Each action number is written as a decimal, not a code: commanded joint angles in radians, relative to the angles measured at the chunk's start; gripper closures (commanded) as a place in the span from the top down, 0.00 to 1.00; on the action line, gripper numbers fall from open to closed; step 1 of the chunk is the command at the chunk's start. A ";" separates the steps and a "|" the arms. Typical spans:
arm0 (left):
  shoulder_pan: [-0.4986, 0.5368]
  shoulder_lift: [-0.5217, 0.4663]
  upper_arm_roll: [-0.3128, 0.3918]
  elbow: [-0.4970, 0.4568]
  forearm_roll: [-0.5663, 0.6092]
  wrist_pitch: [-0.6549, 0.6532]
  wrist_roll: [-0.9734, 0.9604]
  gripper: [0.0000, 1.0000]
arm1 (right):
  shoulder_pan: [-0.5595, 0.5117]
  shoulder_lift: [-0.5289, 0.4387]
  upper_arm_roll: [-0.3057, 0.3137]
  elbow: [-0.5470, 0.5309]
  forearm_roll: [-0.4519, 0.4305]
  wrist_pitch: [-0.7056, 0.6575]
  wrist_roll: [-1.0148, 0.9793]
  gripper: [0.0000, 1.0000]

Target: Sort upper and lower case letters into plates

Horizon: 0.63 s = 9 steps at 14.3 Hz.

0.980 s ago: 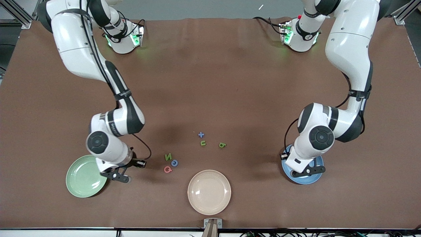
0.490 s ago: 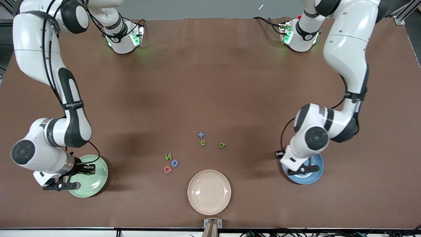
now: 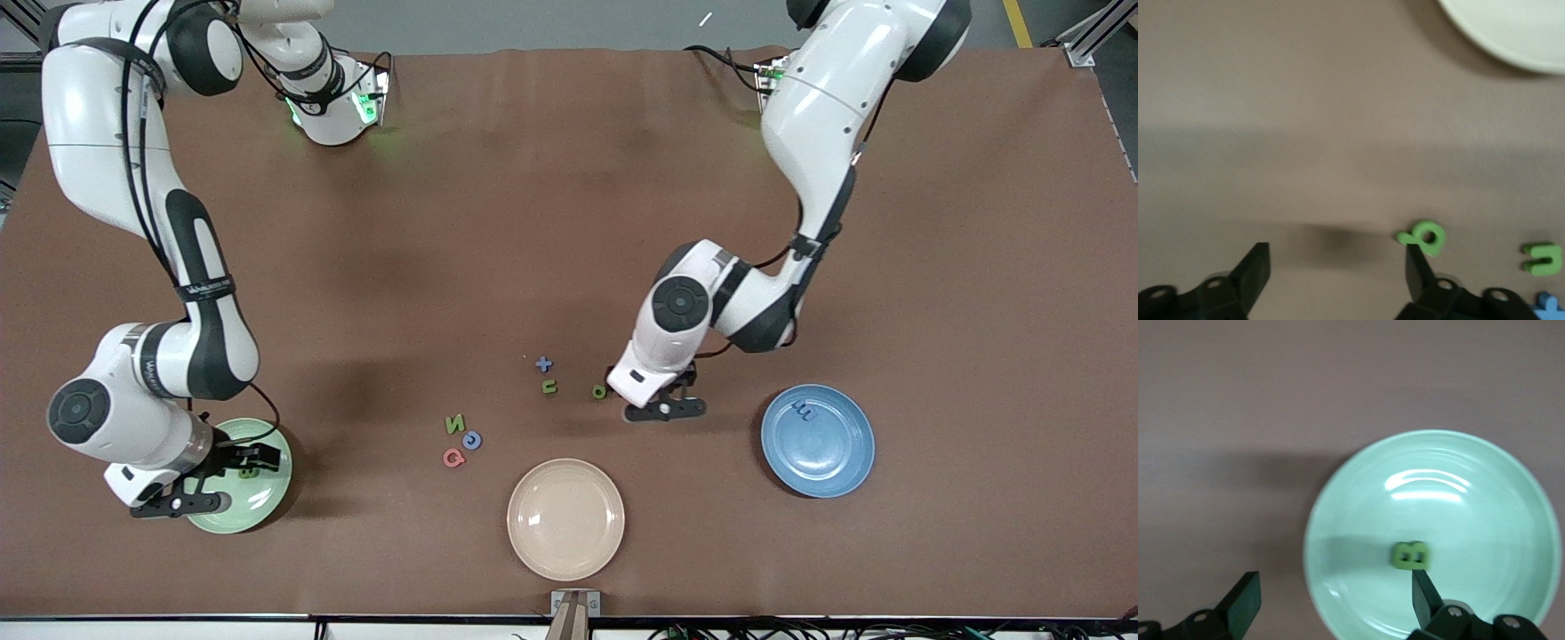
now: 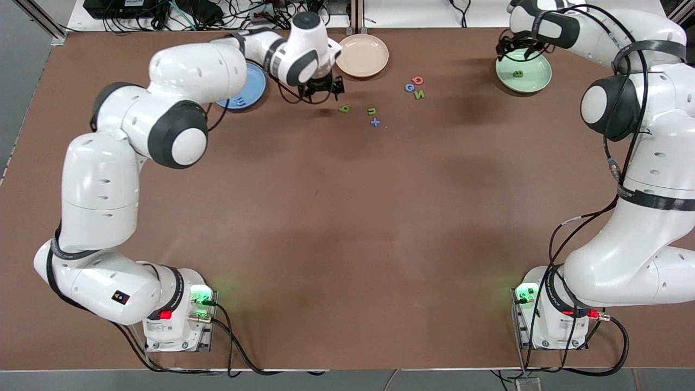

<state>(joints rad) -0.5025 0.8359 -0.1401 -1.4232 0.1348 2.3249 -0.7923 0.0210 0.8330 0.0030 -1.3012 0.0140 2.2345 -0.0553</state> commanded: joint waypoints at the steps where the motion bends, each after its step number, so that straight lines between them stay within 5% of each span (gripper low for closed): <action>1: -0.042 0.032 0.010 0.029 -0.026 0.013 -0.166 0.83 | 0.107 -0.023 0.002 -0.018 -0.003 -0.007 0.165 1.00; 9: -0.090 0.152 0.024 0.187 -0.027 0.059 -0.456 0.74 | 0.358 -0.009 -0.005 -0.039 -0.022 0.117 0.434 1.00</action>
<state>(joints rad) -0.5794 0.9451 -0.1339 -1.2988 0.1211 2.3714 -1.2057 0.3623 0.8327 0.0066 -1.3051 0.0092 2.3064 0.3495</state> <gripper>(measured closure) 0.260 0.000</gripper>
